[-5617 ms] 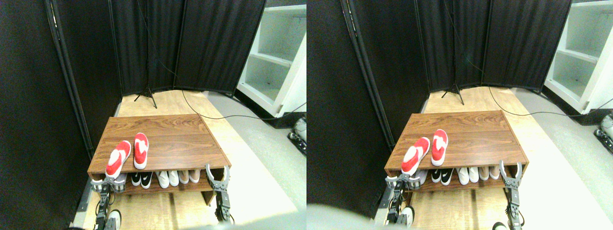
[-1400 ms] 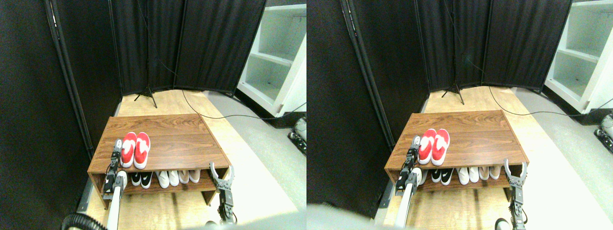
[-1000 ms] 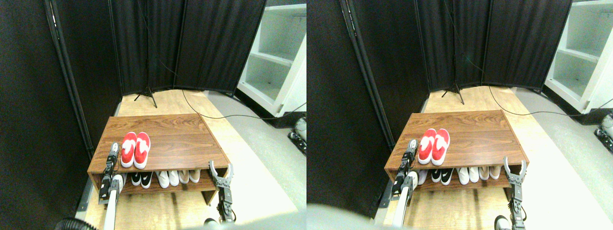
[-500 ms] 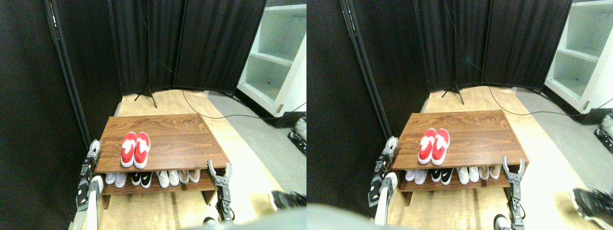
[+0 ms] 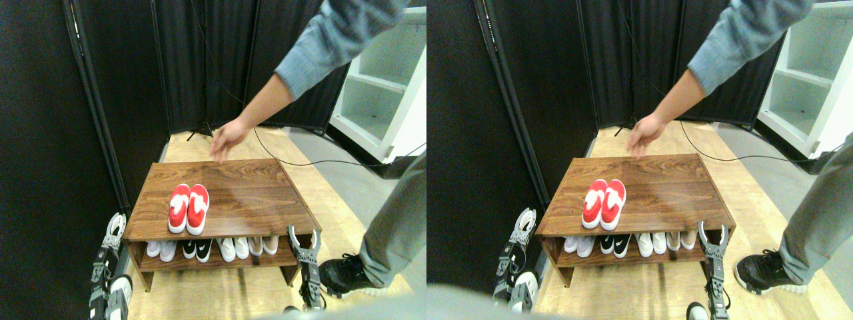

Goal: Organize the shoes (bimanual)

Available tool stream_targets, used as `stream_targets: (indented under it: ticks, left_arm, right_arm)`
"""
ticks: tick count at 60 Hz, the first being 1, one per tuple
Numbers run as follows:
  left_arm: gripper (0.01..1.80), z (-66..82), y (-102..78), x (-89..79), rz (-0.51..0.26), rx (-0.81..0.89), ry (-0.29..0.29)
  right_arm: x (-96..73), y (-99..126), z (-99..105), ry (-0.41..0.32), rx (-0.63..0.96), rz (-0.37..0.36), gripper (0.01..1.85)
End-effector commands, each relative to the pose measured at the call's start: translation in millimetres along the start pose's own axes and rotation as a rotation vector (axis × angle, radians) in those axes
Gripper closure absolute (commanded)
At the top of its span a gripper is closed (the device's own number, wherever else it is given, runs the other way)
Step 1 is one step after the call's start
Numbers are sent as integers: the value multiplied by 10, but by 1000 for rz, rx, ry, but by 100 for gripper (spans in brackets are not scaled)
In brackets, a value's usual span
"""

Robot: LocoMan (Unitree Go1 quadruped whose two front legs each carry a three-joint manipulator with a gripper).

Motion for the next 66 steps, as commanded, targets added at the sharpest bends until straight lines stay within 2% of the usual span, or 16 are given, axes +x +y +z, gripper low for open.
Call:
stream_targets:
  ticks: [1,8,24,49,66]
  left_arm:
    - [180,-16,-129,-134,-49,33,-33]
    - [180,-119,-174,-283,-33,28,-52]
    - [180,-225,-80,-347,-10,-10,-54]
    - [180,-249,-22,-283,-7,-25,-70]
    - [180,-393,-14,-164,10,-96,-79]
  right_arm:
    - [1,97,4,-12,5,31,142]
    - [-7,85,-5,-4,5,34,143]
    - [-51,76,-49,9,25,1,149]
    - [-72,74,-72,25,65,-56,158]
    - [-61,85,-57,52,41,-61,154]
